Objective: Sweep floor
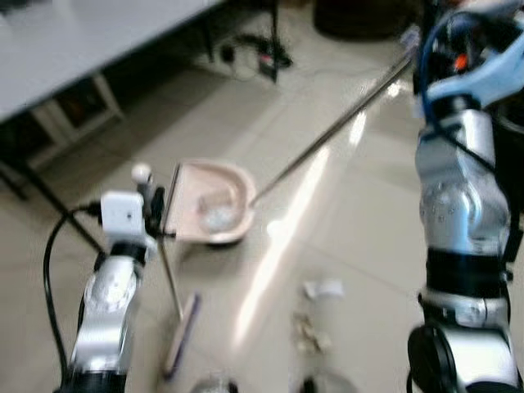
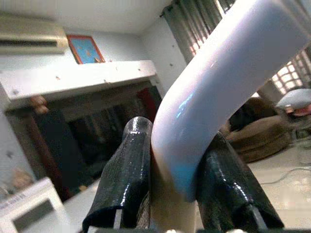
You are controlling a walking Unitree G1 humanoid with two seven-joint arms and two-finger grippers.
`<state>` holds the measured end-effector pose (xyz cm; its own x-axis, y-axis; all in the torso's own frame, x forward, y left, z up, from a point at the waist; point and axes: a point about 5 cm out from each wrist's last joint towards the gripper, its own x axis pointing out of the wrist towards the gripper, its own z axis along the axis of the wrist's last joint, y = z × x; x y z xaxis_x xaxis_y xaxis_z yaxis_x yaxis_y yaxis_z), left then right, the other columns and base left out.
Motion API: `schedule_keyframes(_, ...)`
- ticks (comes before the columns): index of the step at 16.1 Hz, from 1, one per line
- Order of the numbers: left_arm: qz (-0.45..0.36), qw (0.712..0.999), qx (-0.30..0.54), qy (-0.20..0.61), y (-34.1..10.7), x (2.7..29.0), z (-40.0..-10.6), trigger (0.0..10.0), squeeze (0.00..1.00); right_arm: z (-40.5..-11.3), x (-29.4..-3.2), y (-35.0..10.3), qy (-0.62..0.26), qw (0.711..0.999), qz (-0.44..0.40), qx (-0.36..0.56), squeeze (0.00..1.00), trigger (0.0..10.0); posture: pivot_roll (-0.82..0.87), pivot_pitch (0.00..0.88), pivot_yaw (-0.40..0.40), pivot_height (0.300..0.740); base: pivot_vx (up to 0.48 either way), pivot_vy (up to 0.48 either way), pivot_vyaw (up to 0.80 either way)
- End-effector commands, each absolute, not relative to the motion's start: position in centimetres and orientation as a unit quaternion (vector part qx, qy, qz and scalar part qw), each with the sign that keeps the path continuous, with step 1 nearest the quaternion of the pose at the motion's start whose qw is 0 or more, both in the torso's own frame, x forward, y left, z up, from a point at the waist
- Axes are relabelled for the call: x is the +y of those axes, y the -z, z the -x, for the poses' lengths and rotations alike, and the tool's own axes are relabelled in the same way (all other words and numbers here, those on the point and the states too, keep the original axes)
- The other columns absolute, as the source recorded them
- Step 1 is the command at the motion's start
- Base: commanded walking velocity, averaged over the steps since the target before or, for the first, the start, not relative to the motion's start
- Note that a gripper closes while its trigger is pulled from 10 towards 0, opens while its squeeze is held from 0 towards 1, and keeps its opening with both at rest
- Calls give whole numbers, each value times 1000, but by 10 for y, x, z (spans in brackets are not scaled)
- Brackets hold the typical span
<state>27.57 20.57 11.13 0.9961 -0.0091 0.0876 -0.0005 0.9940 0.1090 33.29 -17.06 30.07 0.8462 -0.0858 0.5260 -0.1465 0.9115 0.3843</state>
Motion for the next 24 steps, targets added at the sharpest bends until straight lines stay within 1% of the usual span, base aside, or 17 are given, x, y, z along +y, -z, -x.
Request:
schedule_keyframes(1,-52,997,-57,10,-116,201,-277,10000,0,-327,-179,-316,-8,926,-208,-315,0,10000,-1,57,25,740,334,0,0)
schedule_keyframes(8,-48,997,-56,6,-116,199,-277,10000,0,-328,-172,-315,-24,932,-193,-307,0,10000,-1,60,21,740,326,0,59)
schedule_keyframes(10,-42,998,-54,4,-115,198,-276,10000,0,-328,-173,-314,-19,930,-202,-307,0,10000,-3,61,22,740,326,0,416)
schedule_keyframes(12,-41,998,-53,6,-114,197,-276,10000,0,-327,-178,-313,-9,924,-223,-309,0,10000,-5,61,21,740,328,0,0)
schedule_keyframes(20,-39,998,-54,9,-114,193,-276,10000,0,-327,-177,-309,-16,928,-217,-302,0,10000,-4,63,20,740,329,0,0)
schedule_keyframes(24,-33,998,-55,-3,-114,194,-276,10000,0,-326,-184,-302,-9,932,-218,-290,0,10000,-1,68,7,740,352,0,0)
